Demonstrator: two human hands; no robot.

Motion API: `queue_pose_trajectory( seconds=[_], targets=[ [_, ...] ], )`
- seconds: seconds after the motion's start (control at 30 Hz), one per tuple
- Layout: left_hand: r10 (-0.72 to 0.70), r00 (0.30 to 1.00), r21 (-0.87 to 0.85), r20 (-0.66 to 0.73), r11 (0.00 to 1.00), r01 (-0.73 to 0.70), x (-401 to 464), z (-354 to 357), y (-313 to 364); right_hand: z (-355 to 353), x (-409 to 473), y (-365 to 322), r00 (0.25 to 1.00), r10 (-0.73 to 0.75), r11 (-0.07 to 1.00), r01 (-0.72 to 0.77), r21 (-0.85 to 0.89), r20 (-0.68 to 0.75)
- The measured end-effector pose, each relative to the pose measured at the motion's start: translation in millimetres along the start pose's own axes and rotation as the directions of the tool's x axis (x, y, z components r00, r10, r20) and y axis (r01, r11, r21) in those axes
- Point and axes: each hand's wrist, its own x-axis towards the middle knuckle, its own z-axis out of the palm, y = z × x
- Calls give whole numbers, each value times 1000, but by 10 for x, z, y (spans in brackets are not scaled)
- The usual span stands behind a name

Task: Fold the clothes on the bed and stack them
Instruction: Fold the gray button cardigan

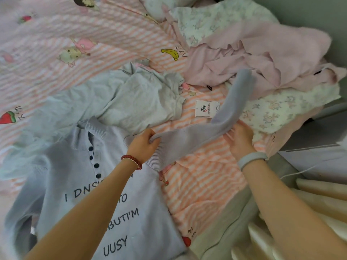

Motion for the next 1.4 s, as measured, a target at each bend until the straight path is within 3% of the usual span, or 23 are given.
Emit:
queue_pose_trajectory(
  seconds=[0.17,0.37,0.47,0.57,0.67,0.73,0.8,0.87,0.93,1.0,1.07,1.17,1.2,1.27,1.33,1.4],
  targets=[
    [-17,998,64,-61,998,21,72,184,-15,-197,122,311,989,115,991,-121,-64,-95],
    [-32,995,221,-98,974,53,49,177,-173,-140,315,253,983,172,978,-162,133,-68],
    [25,992,249,-127,969,8,29,171,-233,-16,318,191,991,70,979,-46,199,-115],
    [139,965,243,-223,966,-83,-36,60,-219,133,152,140,960,-203,979,203,-23,-191],
    [131,921,124,-366,988,-92,-180,-183,-199,333,-258,81,883,-460,871,429,-239,-91],
    [-15,903,-87,-429,996,-24,-313,-384,-260,468,-603,55,824,-566,789,552,-269,30],
    [-192,895,-310,-403,949,63,-465,-602,-417,621,-1001,59,737,-648,695,676,-245,193],
    [-339,890,-537,-304,833,134,-659,-850,-599,768,-1447,145,598,-709,567,799,-202,374],
    [-457,878,-770,-141,609,193,-917,-1108,-784,862,-1855,374,397,-744,385,912,-141,537],
    [-468,883,-906,34,359,225,-1232,-1341,-1011,892,-2198,749,209,-677,263,964,-34,706],
    [-430,891,-945,145,206,253,-1562,-1506,-1333,855,-2478,1187,62,-508,245,967,75,859],
    [-416,870,-918,266,165,360,-1988,-1581,-1848,672,-2718,1880,-166,-52,136,976,172,985],
    [-429,852,-892,302,187,410,-2103,-1556,-1999,596,-2763,2081,-152,179,65,988,142,972],
    [-477,810,-814,342,280,509,-2298,-1435,-2222,442,-2793,2381,18,539,-77,997,28,842],
    [-518,793,-700,322,434,568,-2438,-1261,-2348,360,-2787,2516,137,614,-137,988,-66,777],
    [-517,816,-611,258,567,553,-2519,-1067,-2399,344,-2763,2548,237,542,-147,971,-187,807]
  ],
)
